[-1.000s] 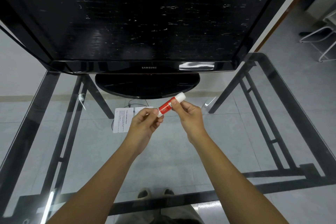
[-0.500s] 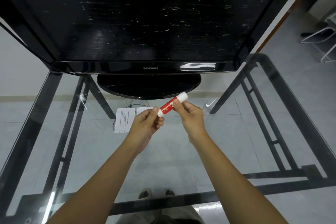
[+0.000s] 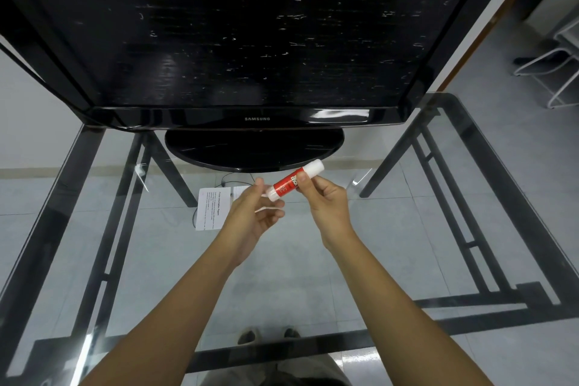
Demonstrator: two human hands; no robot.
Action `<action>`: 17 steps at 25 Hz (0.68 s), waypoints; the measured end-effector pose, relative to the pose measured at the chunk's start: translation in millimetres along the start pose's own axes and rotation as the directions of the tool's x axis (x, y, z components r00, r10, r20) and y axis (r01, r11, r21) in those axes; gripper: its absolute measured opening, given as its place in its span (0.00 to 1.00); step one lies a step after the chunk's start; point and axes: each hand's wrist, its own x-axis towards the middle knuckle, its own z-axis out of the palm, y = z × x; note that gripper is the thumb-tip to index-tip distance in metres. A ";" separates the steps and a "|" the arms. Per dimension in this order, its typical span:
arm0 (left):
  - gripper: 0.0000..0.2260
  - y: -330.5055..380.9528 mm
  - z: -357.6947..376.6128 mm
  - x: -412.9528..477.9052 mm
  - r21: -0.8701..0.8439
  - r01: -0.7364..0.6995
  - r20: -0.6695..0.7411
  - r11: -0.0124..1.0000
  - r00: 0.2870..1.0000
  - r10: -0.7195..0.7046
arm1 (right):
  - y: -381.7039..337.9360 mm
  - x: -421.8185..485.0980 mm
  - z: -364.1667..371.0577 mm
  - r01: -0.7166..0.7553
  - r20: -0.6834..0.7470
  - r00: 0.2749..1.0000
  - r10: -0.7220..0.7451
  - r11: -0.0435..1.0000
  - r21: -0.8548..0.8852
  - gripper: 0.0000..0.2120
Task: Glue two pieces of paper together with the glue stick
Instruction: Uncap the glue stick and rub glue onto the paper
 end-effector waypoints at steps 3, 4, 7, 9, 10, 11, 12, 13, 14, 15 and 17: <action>0.11 -3.1 -1.7 -0.4 0.036 -0.040 0.026 0.999 0.999 0.039 | -0.3 0.7 -0.1 0.020 0.001 1.000 -0.020 1.000 -0.017 0.09; 0.10 -4.6 -2.8 -0.7 0.032 -0.073 0.040 0.997 0.997 0.071 | -0.1 0.8 -0.1 0.019 0.003 1.000 -0.019 1.000 -0.024 0.10; 0.06 -5.3 -6.7 -1.6 0.027 -0.146 0.044 0.989 0.989 0.144 | 0.8 0.5 0.0 0.007 0.004 1.000 -0.007 1.000 -0.019 0.09; 0.05 -6.0 -8.1 -2.7 0.093 -0.161 0.019 0.983 0.987 0.160 | 2.0 0.4 0.4 0.004 0.008 1.000 -0.004 1.000 -0.025 0.08; 0.07 -6.1 -8.8 -3.6 0.122 -0.168 0.009 0.978 0.986 0.169 | 3.0 0.6 0.9 0.005 0.012 1.000 -0.005 1.000 -0.027 0.08; 0.08 -6.6 -9.8 -3.5 0.138 -0.174 0.005 0.975 0.985 0.175 | 3.8 0.9 1.6 0.009 0.013 1.000 -0.008 1.000 -0.029 0.08; 0.09 -6.7 -10.6 -3.3 0.152 -0.172 0.005 0.973 0.985 0.174 | 4.5 1.3 2.4 0.010 0.012 1.000 -0.010 1.000 -0.023 0.08; 0.09 -6.6 -10.9 -2.8 0.154 -0.162 0.012 0.975 0.987 0.162 | 4.2 1.6 2.9 0.010 0.010 1.000 -0.010 1.000 -0.009 0.08; 0.10 -6.6 -10.6 -2.1 0.130 -0.137 0.012 0.982 0.991 0.137 | 3.7 2.2 3.7 0.009 0.010 1.000 -0.009 1.000 0.011 0.07; 0.11 -5.7 -9.9 -2.0 0.066 -0.097 0.009 0.993 0.995 0.097 | 2.8 2.4 4.3 0.007 0.014 1.000 -0.008 1.000 0.028 0.07; 0.09 -5.3 -9.3 -1.7 0.006 -0.069 0.004 0.998 0.998 0.069 | 3.0 3.0 5.8 0.012 0.032 0.999 -0.013 0.999 0.035 0.08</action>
